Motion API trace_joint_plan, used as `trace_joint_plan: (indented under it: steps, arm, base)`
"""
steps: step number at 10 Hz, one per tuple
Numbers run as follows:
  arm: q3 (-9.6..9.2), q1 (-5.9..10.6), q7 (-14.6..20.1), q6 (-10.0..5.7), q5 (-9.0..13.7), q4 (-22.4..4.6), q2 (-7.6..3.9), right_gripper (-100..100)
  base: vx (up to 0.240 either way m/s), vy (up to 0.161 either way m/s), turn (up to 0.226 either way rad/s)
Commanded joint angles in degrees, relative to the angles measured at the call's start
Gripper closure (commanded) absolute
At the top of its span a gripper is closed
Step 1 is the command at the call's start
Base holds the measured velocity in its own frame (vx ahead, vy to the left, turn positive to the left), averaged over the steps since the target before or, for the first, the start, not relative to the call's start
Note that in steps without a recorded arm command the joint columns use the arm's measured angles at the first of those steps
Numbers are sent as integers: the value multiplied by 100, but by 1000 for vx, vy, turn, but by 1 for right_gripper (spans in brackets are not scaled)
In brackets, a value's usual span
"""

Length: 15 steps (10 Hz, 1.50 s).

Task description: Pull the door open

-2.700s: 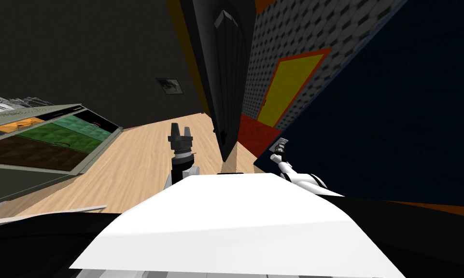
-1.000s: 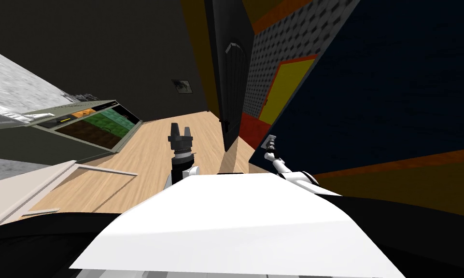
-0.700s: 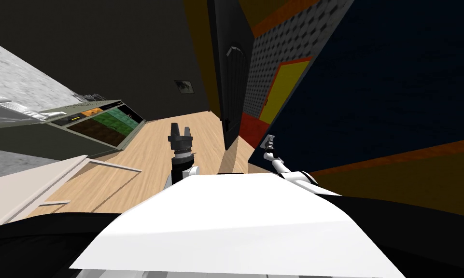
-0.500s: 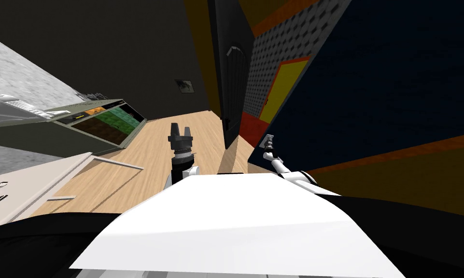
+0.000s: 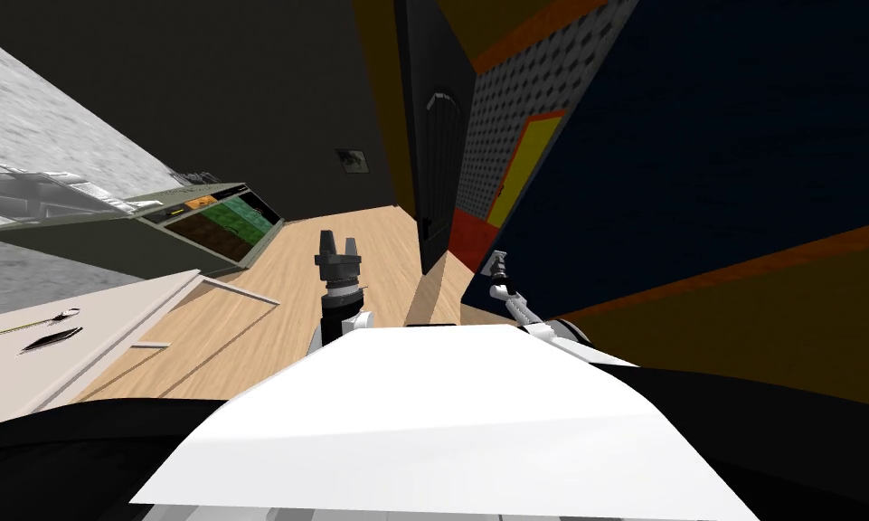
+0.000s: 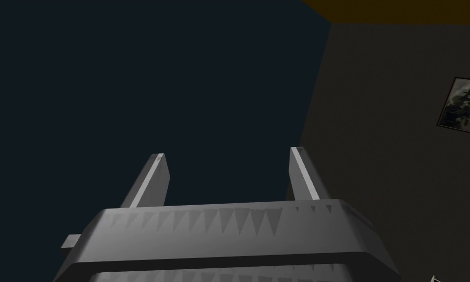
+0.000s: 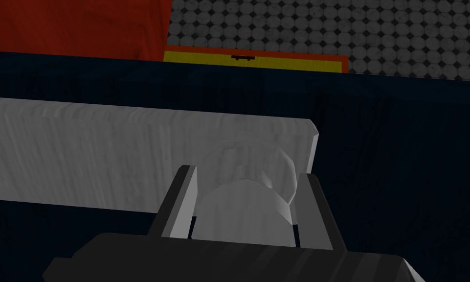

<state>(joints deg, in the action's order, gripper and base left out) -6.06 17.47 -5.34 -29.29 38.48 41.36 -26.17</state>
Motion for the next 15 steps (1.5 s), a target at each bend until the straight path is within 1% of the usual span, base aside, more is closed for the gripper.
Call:
trace_joint_plan:
  steps: [1, 4, 5, 6, 7, 9, 10, 13, 15]
  arm:
    - [-77, -19, 45, 2, -34, 38, -15, 100]
    - [-182, -18, 87, 19, -77, 107, -3, 100]
    - [-190, 8, 80, 25, -79, 107, 23, 100]
    - [-294, -11, 107, 43, -98, 162, 35, 100]
    - [-321, -13, 116, 46, -102, 181, 34, 100]
    - [-454, -22, 159, 57, -124, 270, 30, 100]
    - [-490, -25, 170, 60, -130, 294, 28, 100]
    - [-698, -40, 237, 79, -163, 434, 21, 100]
    - [-796, -48, 268, 87, -179, 499, 18, 100]
  base:
    - [-186, -77, 57]
    - [-177, -30, 31]
    - [-76, 13, 19]
    - [-148, -40, 46]
    - [-187, -72, 58]
    - [-175, -80, 55]
    - [-178, -71, 40]
    - [-195, -92, 52]
    - [-192, -78, 42]
